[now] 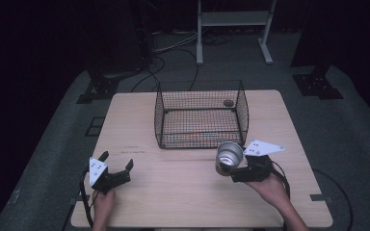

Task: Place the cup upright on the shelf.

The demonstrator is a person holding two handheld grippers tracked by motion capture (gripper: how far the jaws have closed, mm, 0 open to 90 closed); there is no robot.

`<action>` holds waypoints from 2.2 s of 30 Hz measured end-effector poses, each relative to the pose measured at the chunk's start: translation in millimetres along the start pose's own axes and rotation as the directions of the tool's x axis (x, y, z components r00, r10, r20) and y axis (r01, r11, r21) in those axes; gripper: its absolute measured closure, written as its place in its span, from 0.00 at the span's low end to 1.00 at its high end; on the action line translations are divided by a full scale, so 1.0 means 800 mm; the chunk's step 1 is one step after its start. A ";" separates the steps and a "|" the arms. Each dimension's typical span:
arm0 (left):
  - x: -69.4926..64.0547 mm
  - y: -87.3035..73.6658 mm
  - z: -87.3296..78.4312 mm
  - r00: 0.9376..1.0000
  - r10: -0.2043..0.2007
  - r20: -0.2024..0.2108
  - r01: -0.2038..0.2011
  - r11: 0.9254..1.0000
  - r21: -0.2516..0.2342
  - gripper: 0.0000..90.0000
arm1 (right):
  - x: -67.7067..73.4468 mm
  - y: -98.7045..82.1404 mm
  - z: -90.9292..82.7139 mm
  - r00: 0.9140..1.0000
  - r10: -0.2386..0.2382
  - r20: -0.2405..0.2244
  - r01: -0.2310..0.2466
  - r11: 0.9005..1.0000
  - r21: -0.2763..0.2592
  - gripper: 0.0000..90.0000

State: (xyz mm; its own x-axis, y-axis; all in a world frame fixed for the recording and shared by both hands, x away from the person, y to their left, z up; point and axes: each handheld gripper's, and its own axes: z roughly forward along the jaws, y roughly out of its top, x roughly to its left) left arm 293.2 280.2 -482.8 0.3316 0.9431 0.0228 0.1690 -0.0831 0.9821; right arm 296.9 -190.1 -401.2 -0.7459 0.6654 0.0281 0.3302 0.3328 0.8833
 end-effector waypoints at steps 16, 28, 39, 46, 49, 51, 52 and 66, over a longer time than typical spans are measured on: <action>0.000 0.000 0.000 1.000 0.001 0.000 -0.001 1.000 0.001 0.00 | -0.008 0.047 0.008 0.999 -0.030 -0.017 0.030 1.000 -0.008 0.20; 0.001 0.000 0.000 1.000 -0.002 0.003 0.002 1.000 0.000 0.00 | -0.018 0.084 0.020 0.999 -0.032 -0.026 0.032 0.999 -0.015 0.20; 0.000 0.000 0.000 1.000 0.000 0.003 0.000 1.000 -0.002 0.00 | -0.032 0.115 0.024 1.000 -0.028 -0.002 0.028 0.999 -0.022 0.20; 0.000 0.000 0.000 1.000 0.001 0.003 -0.001 1.000 -0.001 0.00 | -0.040 0.133 0.031 0.999 -0.034 0.010 0.034 0.999 -0.017 0.20; 0.001 0.000 0.000 1.000 -0.002 0.004 0.002 1.000 -0.001 0.00 | -0.045 0.140 0.037 0.999 -0.032 0.013 0.033 0.999 -0.011 0.20; 0.001 0.000 0.000 1.000 -0.003 0.004 0.003 1.000 -0.003 0.00 | -0.048 0.143 0.040 0.999 -0.029 0.016 0.029 1.000 -0.006 0.20; 0.001 0.000 0.000 1.000 -0.003 0.005 0.003 1.000 -0.003 0.00 | -0.049 0.145 0.041 0.999 -0.031 0.016 0.031 0.999 -0.006 0.20; 0.001 0.000 0.000 1.000 -0.003 0.005 0.003 1.000 -0.002 0.00 | -0.062 0.167 0.052 0.999 -0.017 0.032 0.018 1.000 -0.010 0.20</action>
State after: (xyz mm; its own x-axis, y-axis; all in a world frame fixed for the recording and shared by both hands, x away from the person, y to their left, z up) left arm 293.3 281.4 -482.7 0.3356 0.9418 0.0193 0.1685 -0.0801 0.9824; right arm 401.7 -150.7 -303.9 -0.7325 0.6807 -0.0025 0.3108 0.3376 0.8885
